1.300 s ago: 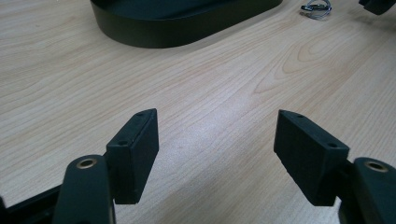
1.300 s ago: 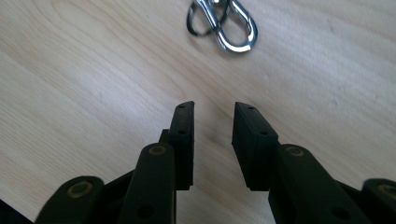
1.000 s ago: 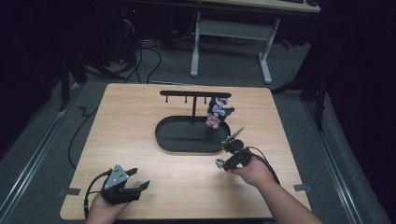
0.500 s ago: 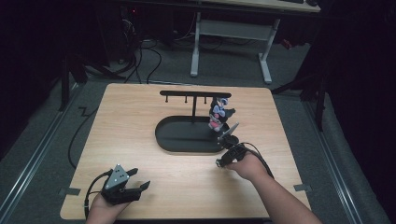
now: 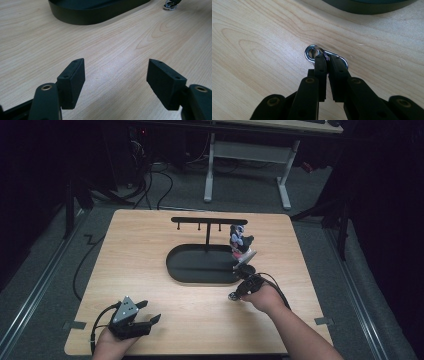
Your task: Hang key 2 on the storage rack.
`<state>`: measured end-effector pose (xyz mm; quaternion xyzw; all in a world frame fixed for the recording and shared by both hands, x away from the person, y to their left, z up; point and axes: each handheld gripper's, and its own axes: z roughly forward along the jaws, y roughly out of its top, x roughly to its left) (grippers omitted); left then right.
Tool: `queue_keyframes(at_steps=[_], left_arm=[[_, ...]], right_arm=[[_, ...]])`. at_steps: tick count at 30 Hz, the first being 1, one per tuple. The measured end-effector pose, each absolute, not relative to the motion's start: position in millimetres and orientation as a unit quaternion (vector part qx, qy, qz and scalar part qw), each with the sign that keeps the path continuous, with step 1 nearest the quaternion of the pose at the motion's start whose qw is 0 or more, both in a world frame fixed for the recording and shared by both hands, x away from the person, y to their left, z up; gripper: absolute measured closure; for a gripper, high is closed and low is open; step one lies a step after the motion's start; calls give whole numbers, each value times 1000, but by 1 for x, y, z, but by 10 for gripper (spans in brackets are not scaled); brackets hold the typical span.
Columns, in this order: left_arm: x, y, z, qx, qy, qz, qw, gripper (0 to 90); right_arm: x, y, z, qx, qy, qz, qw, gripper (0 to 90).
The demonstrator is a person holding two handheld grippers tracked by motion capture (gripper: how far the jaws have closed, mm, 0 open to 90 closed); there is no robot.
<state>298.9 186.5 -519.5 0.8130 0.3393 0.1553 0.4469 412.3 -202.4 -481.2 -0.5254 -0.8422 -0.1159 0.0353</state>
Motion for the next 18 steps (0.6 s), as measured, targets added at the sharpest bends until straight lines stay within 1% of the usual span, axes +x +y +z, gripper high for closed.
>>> queue_keyframes(at_steps=[5, 11, 18], left_arm=[[299, 187, -520, 812, 340, 157, 447, 317], [299, 186, -520, 813, 339, 156, 446, 317], [300, 185, -521, 815, 338, 156, 444, 317]], right_arm=[[410, -203, -477, -518, -846, -127, 29, 891], [405, -210, -474, -512, -851, -116, 18, 892], [398, -219, -467, -501, -855, -129, 9, 893]])
